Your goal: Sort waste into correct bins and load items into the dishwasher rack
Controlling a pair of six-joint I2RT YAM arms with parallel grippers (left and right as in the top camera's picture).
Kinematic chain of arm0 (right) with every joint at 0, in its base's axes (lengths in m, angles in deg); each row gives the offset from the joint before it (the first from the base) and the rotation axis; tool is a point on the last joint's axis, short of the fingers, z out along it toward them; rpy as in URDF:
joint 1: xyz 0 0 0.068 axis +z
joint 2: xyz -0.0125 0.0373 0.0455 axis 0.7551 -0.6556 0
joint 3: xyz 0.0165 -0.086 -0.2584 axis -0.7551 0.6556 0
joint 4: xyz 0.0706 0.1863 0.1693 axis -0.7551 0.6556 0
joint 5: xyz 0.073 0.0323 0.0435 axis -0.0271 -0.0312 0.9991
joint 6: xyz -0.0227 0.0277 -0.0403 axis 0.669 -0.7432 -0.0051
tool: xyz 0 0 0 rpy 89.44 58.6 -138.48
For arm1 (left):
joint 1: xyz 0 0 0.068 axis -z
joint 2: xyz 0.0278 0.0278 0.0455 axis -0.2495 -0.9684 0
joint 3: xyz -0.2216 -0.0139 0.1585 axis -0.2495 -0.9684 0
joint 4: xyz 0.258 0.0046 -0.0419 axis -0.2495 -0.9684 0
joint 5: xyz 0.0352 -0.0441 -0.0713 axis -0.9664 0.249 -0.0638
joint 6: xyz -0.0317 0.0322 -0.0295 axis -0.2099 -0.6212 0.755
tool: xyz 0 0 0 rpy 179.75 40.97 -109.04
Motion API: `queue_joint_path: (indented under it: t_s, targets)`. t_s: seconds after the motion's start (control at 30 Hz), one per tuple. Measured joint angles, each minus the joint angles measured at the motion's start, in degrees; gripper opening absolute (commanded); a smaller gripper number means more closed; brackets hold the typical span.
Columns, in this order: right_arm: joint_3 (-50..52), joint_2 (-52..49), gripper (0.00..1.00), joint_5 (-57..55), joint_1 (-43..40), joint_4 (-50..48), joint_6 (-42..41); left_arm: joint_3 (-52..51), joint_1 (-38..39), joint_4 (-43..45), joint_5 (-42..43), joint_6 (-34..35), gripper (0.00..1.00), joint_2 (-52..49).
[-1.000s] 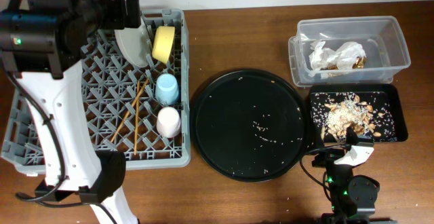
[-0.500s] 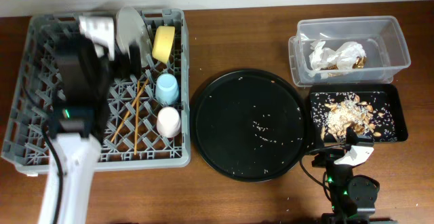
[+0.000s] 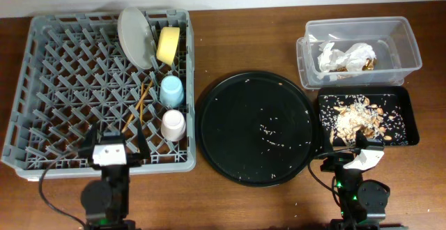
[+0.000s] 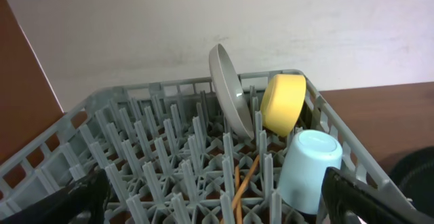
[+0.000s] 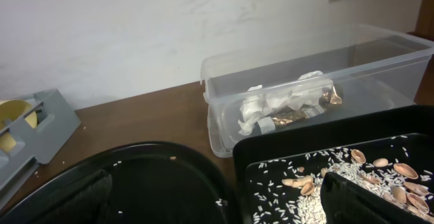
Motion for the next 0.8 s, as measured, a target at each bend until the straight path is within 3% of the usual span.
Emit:
queue_joint_path:
  t_s: [0.1,0.27,0.8]
  targets:
    - [0.0,-0.1,0.98,0.0,0.0,0.0,0.0,-5.0,0.0,-1.8,0.0,0.0,0.99,8.5]
    - [0.0,-0.1,0.98,0.0,0.0,0.0,0.0,-6.2,0.0,-16.0,0.0,0.0,0.99,18.2]
    - [0.0,0.0,0.98,0.0,0.0,0.0,0.0,-6.2,0.0,-16.3,0.0,-1.0,0.99,19.1]
